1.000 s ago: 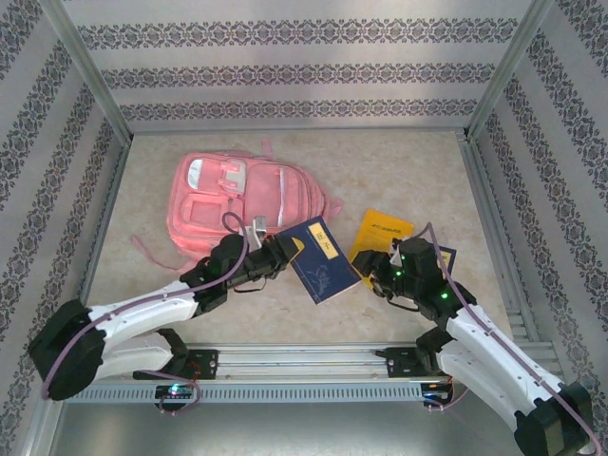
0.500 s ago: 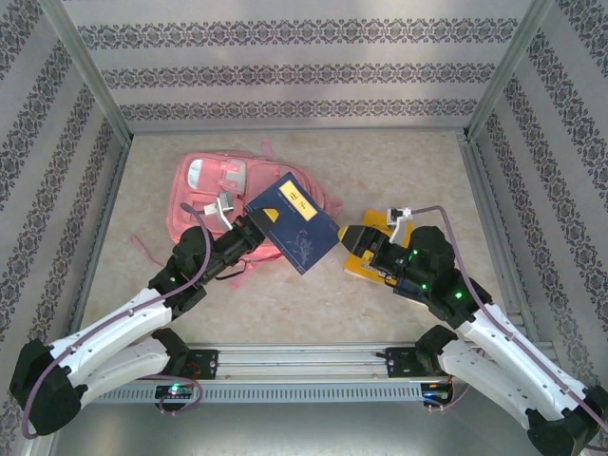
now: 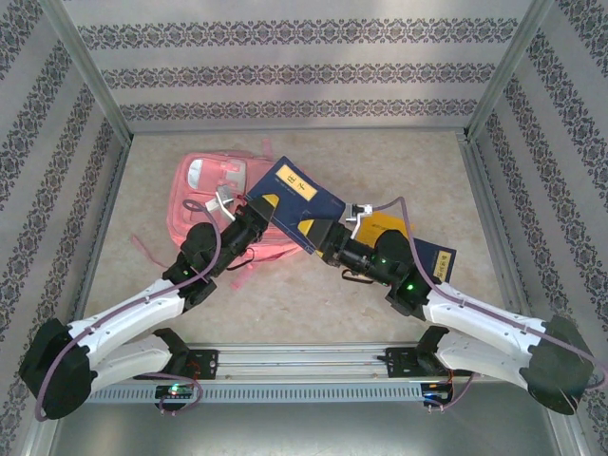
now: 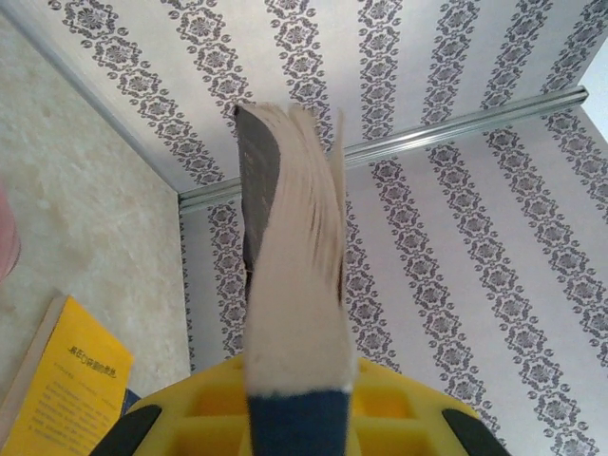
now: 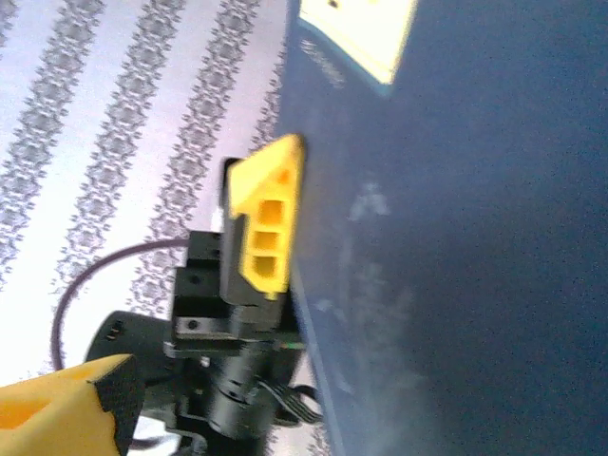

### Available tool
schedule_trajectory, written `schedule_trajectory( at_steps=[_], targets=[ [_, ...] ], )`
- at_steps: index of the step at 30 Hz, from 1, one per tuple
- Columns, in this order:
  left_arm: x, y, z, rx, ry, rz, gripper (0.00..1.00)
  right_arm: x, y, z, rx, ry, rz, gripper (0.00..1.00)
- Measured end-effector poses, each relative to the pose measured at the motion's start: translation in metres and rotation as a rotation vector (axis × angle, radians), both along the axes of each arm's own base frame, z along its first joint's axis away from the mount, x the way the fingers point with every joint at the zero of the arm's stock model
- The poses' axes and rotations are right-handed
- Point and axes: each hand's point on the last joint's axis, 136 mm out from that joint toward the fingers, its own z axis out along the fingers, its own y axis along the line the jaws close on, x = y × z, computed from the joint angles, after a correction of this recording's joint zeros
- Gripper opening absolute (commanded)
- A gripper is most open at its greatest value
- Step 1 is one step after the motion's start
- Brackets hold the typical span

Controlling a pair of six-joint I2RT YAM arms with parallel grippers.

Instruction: Pack the student bag

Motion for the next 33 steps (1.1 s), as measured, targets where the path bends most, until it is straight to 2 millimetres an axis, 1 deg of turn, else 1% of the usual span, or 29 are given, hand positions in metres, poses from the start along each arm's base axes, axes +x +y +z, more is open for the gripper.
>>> schedule_trajectory(
  at_steps=[1,4,6,7,9,13,22,27,30,33],
  targets=[
    [0.001,0.0,0.002,-0.013,-0.001,0.004,0.0,0.002,0.001,0.005,0.02,-0.017,-0.008,0.68],
    [0.002,0.003,0.009,-0.051,-0.014,0.014,0.0,0.006,0.003,0.015,0.062,-0.052,-0.036,0.54],
    [0.002,0.004,0.014,-0.072,-0.02,0.016,0.0,0.008,0.002,0.02,0.082,-0.07,-0.053,0.45],
    [0.002,0.005,0.016,-0.084,-0.023,0.016,0.0,0.009,0.0,0.023,0.089,-0.08,-0.063,0.43],
    [0.001,0.006,0.02,-0.099,-0.032,0.016,0.0,0.01,-0.001,0.026,0.093,-0.093,-0.078,0.41],
    [-0.001,0.009,0.026,-0.11,-0.044,0.023,0.0,0.014,-0.006,0.031,0.103,-0.115,-0.116,0.4],
    [-0.002,0.011,0.027,-0.125,-0.05,0.028,0.0,0.014,-0.02,0.041,0.105,-0.172,-0.18,0.4],
    [-0.001,0.012,0.022,-0.128,-0.035,0.031,0.0,0.019,-0.029,0.043,0.099,-0.189,-0.213,0.39],
    [-0.001,0.012,0.017,-0.13,-0.021,0.034,0.0,0.023,-0.031,0.041,0.088,-0.185,-0.222,0.39],
    [0.0,0.012,0.015,-0.134,-0.015,0.037,0.0,0.026,-0.033,0.038,0.077,-0.182,-0.223,0.35]
  ],
)
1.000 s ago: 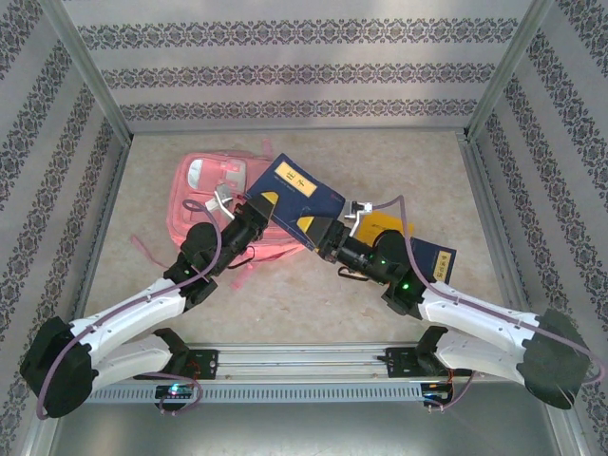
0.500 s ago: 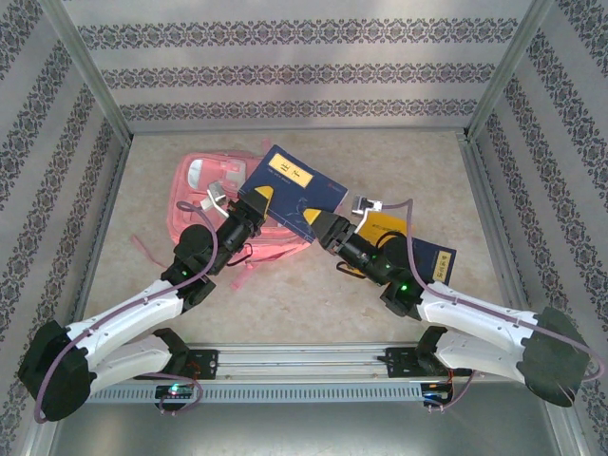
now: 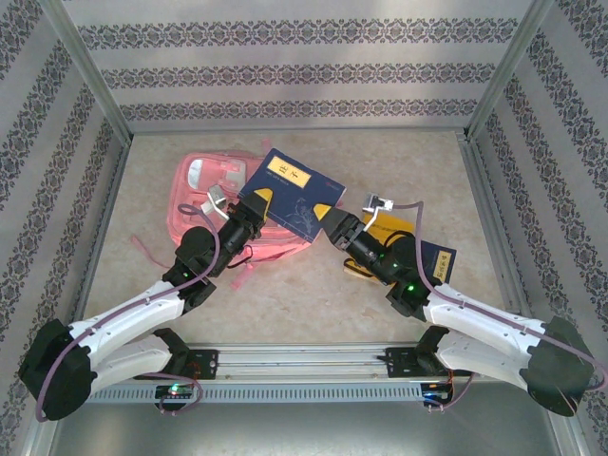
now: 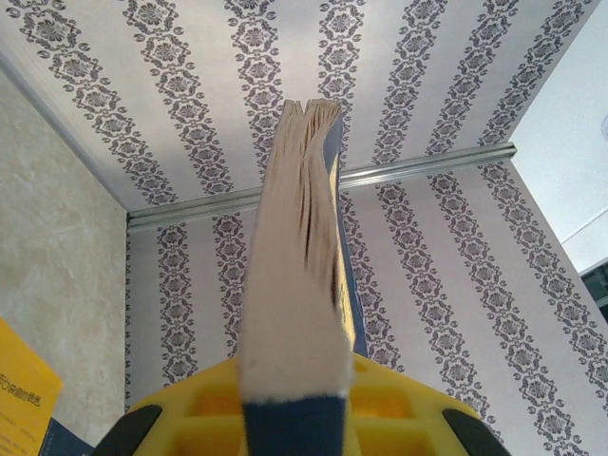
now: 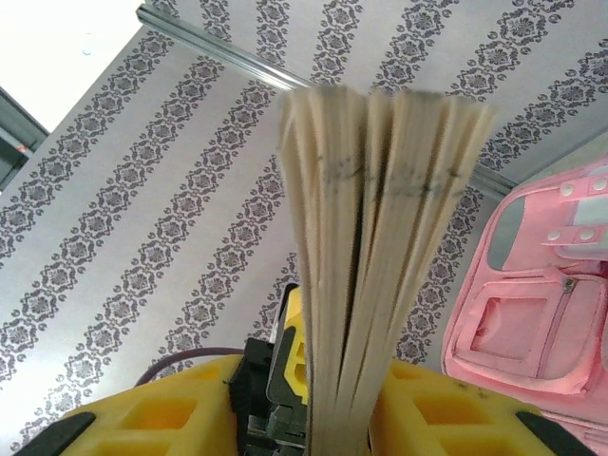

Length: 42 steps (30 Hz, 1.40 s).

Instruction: Pack the student bag

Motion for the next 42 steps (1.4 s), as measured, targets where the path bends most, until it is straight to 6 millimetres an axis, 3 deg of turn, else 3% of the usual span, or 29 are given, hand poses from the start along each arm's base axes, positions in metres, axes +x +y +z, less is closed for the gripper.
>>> schedule_trajectory(
  at_steps=[10,20,24,29,34,38,42],
  targets=[
    [0.001,0.002,-0.005,-0.003,0.015,0.012,0.0,0.005,0.002,-0.014,-0.049,0.02,-0.009,0.11],
    [0.004,0.001,-0.015,0.015,0.036,0.017,0.0,0.014,0.005,-0.034,-0.119,0.083,-0.025,0.25],
    [0.008,0.004,-0.018,0.026,0.04,0.037,0.0,0.022,0.009,-0.043,-0.133,0.11,-0.032,0.18],
    [0.009,0.005,-0.022,0.044,0.039,0.041,0.01,0.022,0.008,-0.045,-0.129,0.131,-0.03,0.02],
    [0.005,0.001,-0.03,0.102,0.048,0.014,0.32,0.018,-0.002,-0.046,-0.154,0.15,-0.053,0.0],
    [0.003,0.003,-0.046,0.236,0.08,-0.008,0.41,0.018,-0.033,-0.043,-0.182,0.153,-0.147,0.0],
    [0.02,0.002,-0.051,0.414,0.112,-0.032,0.45,0.012,-0.065,-0.05,-0.229,0.157,-0.235,0.0]
  ],
)
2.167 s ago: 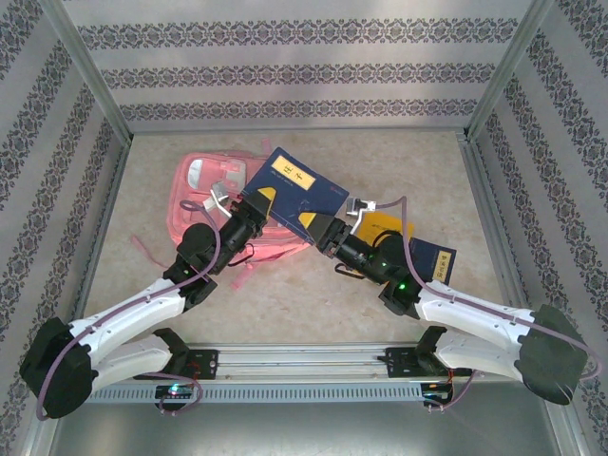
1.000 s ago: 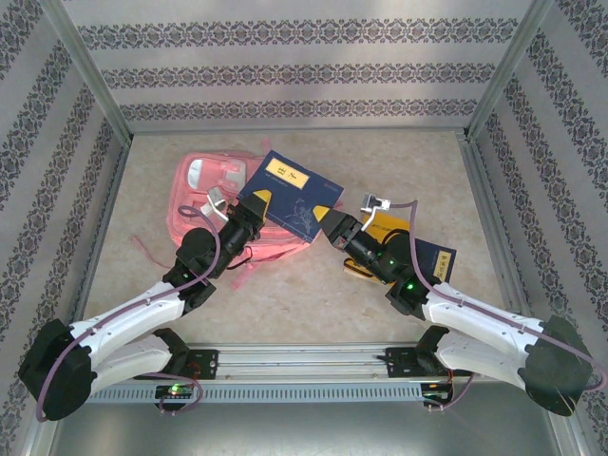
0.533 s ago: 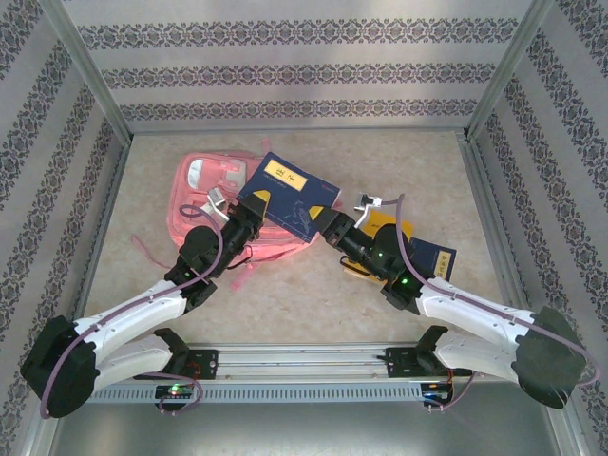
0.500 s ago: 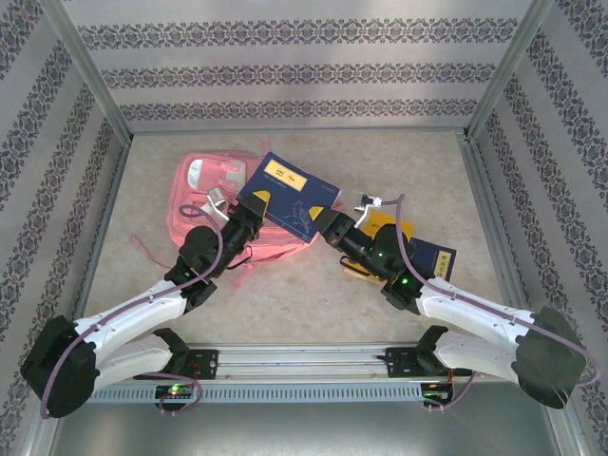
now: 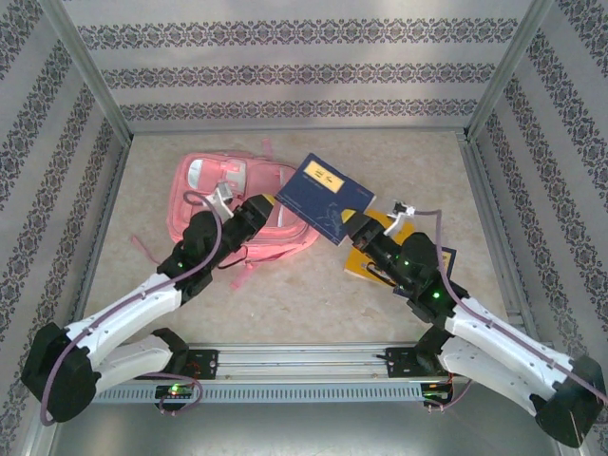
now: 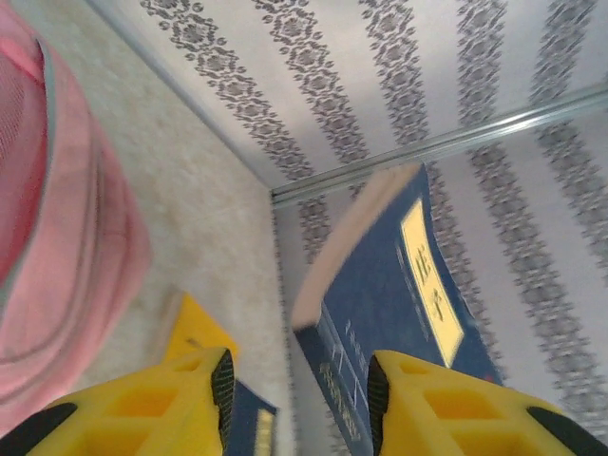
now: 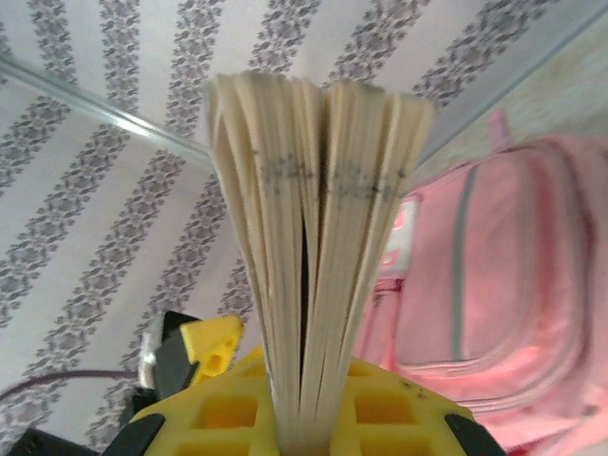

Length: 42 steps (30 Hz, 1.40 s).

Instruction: Pack the student bag

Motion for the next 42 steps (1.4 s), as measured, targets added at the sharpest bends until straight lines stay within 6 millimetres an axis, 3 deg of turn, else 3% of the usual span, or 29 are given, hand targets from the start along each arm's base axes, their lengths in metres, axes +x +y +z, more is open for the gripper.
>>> schedule_trajectory(
  at_steps=[3,11,16,20,25,29,34,38,42],
  targets=[
    [0.022,-0.008,-0.006,0.121,0.032,-0.05,0.46,-0.004,-0.021,-0.015,-0.05,0.023,-0.052,0.0],
    [0.08,-0.039,-0.078,0.503,0.209,-0.243,0.47,-0.013,-0.055,-0.057,-0.159,0.092,-0.122,0.0],
    [0.1,-0.024,-0.107,0.668,0.265,-0.268,0.46,-0.02,-0.063,-0.064,-0.194,0.096,-0.123,0.0],
    [0.115,-0.012,-0.112,0.739,0.279,-0.264,0.46,-0.021,-0.067,-0.067,-0.212,0.1,-0.127,0.0],
    [0.127,-0.009,-0.117,0.766,0.289,-0.273,0.43,-0.018,-0.071,-0.077,-0.227,0.123,-0.137,0.0],
    [0.134,-0.016,-0.132,0.764,0.315,-0.306,0.39,-0.014,-0.075,-0.087,-0.237,0.154,-0.146,0.0],
    [0.133,-0.026,-0.155,0.736,0.365,-0.359,0.18,-0.009,-0.082,-0.089,-0.231,0.17,-0.161,0.0],
    [0.13,-0.031,-0.159,0.705,0.381,-0.386,0.02,-0.008,-0.085,-0.09,-0.222,0.173,-0.164,0.0],
    [0.128,-0.032,-0.158,0.682,0.384,-0.405,0.0,-0.008,-0.085,-0.1,-0.229,0.197,-0.153,0.0]
  ],
)
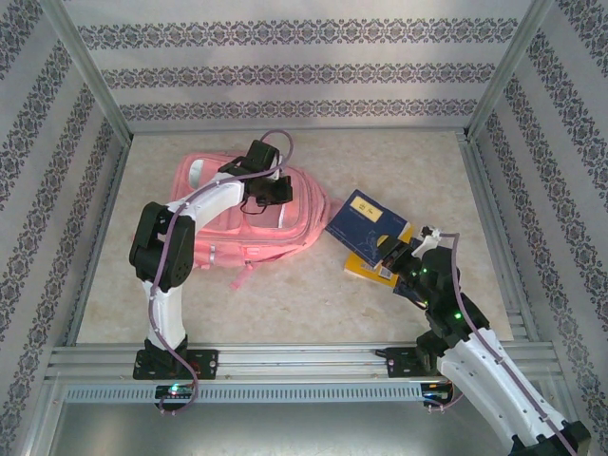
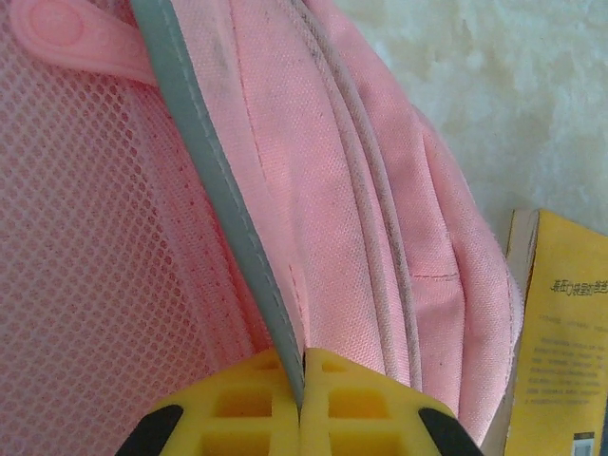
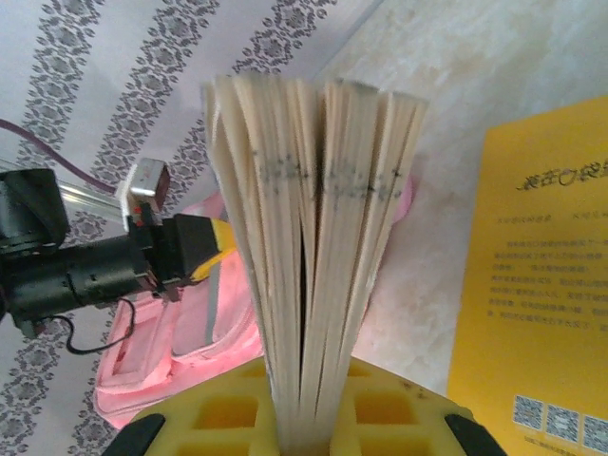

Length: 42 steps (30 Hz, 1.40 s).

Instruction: Pack the student bag

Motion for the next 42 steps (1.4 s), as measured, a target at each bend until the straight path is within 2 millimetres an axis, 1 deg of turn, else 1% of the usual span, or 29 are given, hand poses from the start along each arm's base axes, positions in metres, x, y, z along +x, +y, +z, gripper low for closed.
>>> schedule_trajectory(
  at_steps=[3,6,10,14,17,19,22,25,27,31,35,37,39,42],
  targets=[
    [-0.006,-0.002,0.006,-0.021,0.004,-0.015,0.0,0.001,-0.001,-0.002,-0.002,0.01,0.001,0.0],
    [-0.023,-0.002,0.02,-0.049,0.012,-0.037,0.0,0.0,0.0,-0.003,-0.008,0.011,0.009,0.0],
    [-0.048,0.0,0.047,-0.091,0.016,-0.067,0.0,-0.002,-0.001,-0.002,-0.041,0.019,0.02,0.0],
    [-0.069,0.0,0.075,-0.131,0.014,-0.105,0.0,-0.003,-0.003,0.006,-0.074,0.021,0.019,0.0],
    [-0.085,0.001,0.093,-0.155,0.011,-0.139,0.0,-0.002,-0.008,0.006,-0.095,0.027,0.005,0.0],
    [-0.097,0.002,0.103,-0.165,0.012,-0.168,0.0,-0.001,-0.007,0.001,-0.105,0.047,0.01,0.0],
    [-0.111,0.003,0.117,-0.173,0.017,-0.209,0.0,0.001,0.0,-0.013,-0.121,0.109,0.043,0.0],
    [-0.119,0.004,0.131,-0.176,0.004,-0.238,0.0,0.001,0.007,-0.026,-0.115,0.167,0.075,0.0],
    [-0.123,0.006,0.138,-0.174,-0.006,-0.247,0.0,0.002,0.012,-0.026,-0.088,0.177,0.093,0.0],
    [-0.131,0.008,0.149,-0.181,-0.022,-0.264,0.0,0.001,0.026,-0.026,0.011,0.193,0.132,0.0],
    [-0.137,0.003,0.153,-0.221,-0.014,-0.285,0.0,0.001,0.042,-0.028,0.128,0.228,0.167,0.0],
    [-0.139,0.0,0.15,-0.25,0.001,-0.29,0.0,0.0,0.054,-0.026,0.187,0.237,0.196,0.0],
    [-0.141,-0.002,0.142,-0.266,0.02,-0.292,0.0,-0.001,0.065,-0.022,0.246,0.232,0.228,0.0],
    [-0.144,-0.004,0.13,-0.278,0.051,-0.29,0.01,-0.001,0.073,-0.011,0.312,0.212,0.25,0.0]
  ],
)
